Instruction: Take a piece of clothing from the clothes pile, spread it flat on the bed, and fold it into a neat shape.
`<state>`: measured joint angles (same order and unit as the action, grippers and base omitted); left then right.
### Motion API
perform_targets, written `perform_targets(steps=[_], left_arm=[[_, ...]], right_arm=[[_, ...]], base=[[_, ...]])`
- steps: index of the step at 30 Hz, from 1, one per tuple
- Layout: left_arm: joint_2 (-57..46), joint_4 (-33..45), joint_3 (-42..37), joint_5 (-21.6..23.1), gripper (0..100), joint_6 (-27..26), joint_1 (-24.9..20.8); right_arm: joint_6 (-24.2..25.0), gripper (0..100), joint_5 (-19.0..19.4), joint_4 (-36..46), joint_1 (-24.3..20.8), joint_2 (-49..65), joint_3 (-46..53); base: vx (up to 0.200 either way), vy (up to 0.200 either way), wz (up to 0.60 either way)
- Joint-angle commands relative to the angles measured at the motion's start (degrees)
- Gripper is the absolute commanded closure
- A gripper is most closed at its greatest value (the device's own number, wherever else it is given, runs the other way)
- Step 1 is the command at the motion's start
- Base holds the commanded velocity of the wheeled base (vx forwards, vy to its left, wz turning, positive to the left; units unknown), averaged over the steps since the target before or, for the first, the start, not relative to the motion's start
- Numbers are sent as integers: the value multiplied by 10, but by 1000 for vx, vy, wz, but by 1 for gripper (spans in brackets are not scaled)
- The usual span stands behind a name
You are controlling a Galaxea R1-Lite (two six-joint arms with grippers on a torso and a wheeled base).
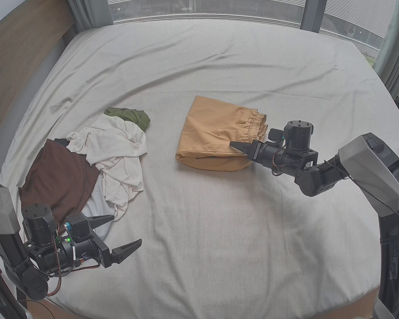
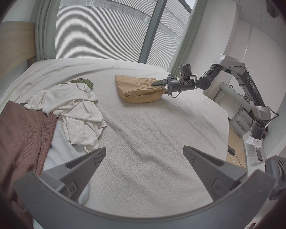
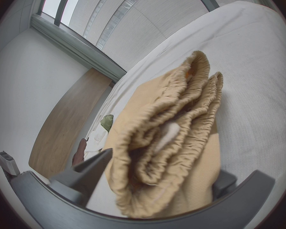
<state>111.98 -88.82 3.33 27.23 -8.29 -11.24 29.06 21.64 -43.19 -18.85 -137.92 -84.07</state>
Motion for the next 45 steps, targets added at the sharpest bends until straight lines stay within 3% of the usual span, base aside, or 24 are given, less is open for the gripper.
perform_targets(steps=[1,5,12,16,22,33,45], left_arm=[[5,0,3,0,0,2,-1],[1,0,5,0,0,8,-2],[-34,0,1,0,0,15,-17],[-86,0,-3,0,0,59,-42],[-172,1,-2,-1,0,152,-84],[-232,1,-12,1,0,176,-92],[-412,35,-33,2,0,323,-197]], right_arm=[[-24,0,-14,-2,-2,33,45],[-43,0,-23,-30,-2,76,121],[-82,0,-23,-102,-2,237,348],[-95,0,-23,-129,0,329,442],[-97,0,-23,-129,7,457,524],[-98,0,-24,-124,27,646,614],[-98,0,-19,-120,79,838,734]], base=[[0,0,0],[0,0,0],[0,0,0],[0,0,0],[0,0,0],[0,0,0],[0,0,0]])
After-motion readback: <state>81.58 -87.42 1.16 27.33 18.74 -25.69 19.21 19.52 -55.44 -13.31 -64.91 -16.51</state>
